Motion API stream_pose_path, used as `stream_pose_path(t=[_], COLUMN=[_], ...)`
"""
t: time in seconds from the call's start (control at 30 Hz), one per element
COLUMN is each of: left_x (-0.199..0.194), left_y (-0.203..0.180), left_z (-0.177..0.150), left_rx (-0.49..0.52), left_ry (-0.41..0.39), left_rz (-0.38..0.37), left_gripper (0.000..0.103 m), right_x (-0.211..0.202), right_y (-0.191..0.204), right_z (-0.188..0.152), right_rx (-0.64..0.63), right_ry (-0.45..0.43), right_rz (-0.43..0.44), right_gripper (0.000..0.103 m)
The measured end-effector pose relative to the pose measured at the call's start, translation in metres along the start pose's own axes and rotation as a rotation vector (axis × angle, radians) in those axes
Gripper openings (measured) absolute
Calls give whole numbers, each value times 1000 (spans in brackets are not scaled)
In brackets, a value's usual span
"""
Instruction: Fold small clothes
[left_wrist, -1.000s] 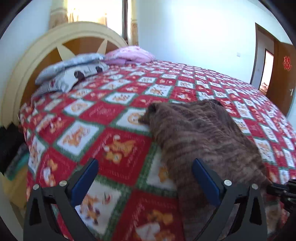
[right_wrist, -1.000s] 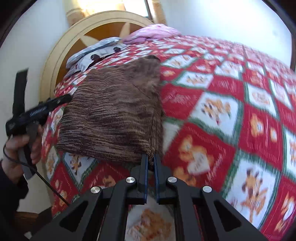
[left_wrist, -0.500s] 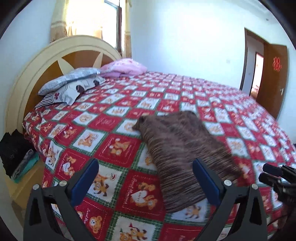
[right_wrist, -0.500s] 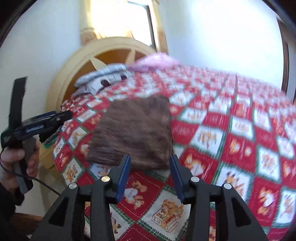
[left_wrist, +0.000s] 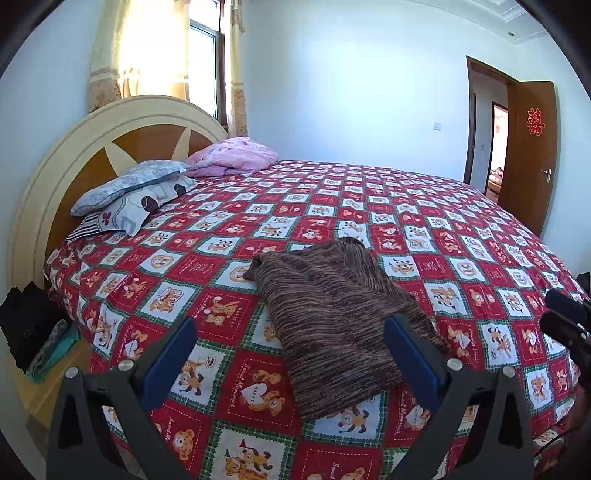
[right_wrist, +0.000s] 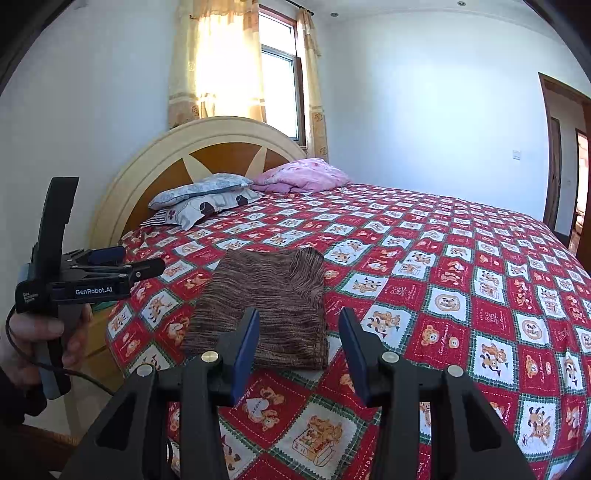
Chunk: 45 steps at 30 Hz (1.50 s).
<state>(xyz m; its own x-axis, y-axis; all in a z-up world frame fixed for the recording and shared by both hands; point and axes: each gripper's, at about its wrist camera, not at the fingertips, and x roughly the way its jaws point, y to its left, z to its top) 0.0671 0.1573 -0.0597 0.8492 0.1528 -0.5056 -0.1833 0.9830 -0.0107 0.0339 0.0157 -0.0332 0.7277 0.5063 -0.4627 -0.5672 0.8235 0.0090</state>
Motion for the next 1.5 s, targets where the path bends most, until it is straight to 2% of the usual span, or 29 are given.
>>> stream_pose_path(t=[1.5], left_x=[3], left_y=[1], left_z=[-4], left_rx=[-5], left_ry=[12], left_rz=[0], left_gripper=[103], right_x=[-4], right_y=[0], right_z=[2], right_rx=[-3], right_ry=[-18], right_rz=[-18], right_gripper=[47])
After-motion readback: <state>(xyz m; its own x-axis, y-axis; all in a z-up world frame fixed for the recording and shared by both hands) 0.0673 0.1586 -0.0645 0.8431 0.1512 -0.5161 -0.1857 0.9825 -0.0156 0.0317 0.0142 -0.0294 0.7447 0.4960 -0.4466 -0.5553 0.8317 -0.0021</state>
